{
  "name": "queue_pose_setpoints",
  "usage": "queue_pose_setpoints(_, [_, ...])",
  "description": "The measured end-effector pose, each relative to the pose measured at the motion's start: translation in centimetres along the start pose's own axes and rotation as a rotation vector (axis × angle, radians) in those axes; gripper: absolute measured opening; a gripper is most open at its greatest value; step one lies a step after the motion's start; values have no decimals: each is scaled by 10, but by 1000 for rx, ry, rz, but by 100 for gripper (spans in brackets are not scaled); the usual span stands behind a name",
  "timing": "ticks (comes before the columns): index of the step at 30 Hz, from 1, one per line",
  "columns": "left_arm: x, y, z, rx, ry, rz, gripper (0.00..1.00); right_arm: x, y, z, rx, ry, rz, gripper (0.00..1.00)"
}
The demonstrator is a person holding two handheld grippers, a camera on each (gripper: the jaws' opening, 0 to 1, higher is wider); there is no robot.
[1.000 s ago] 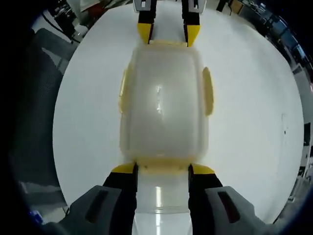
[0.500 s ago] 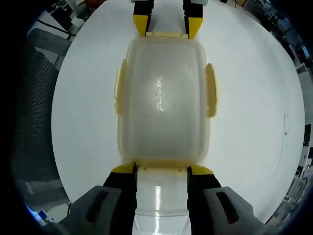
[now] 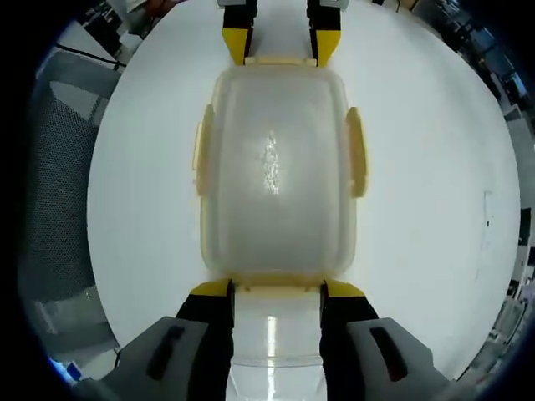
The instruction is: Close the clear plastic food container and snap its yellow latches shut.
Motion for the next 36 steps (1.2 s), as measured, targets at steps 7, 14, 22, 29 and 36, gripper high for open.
queue_pose_setpoints(7, [0, -11, -3, 11, -71, -28, 33, 5, -8, -5, 24, -7, -90, 36])
queue_pose_setpoints(14, [16, -30, -8, 12, -55, -17, 33, 11, -26, -1, 19, -8, -147, 36])
queue_pose_setpoints(22, [33, -56, -12, 40, -34, 1, 33, 21, -46, 3, 3, -13, -219, 36])
queue_pose_setpoints(29, [48, -70, -15, 57, -18, 25, 33, 28, -69, 7, -8, -25, -257, 36])
queue_pose_setpoints(36, [66, -77, -15, 72, -23, 7, 33, 23, -84, 5, -14, -31, -278, 36])
Point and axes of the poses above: the point that each gripper's makers call its tool centre point, and the gripper's own axes: y roughly forward along the fingers, z roughly to its left, x roughly out of its top, the point moved 4 cm from there along -y, roughly backward along the fingers, and after that the axes turned 15 degrees about -z, right-handed, at the moved point
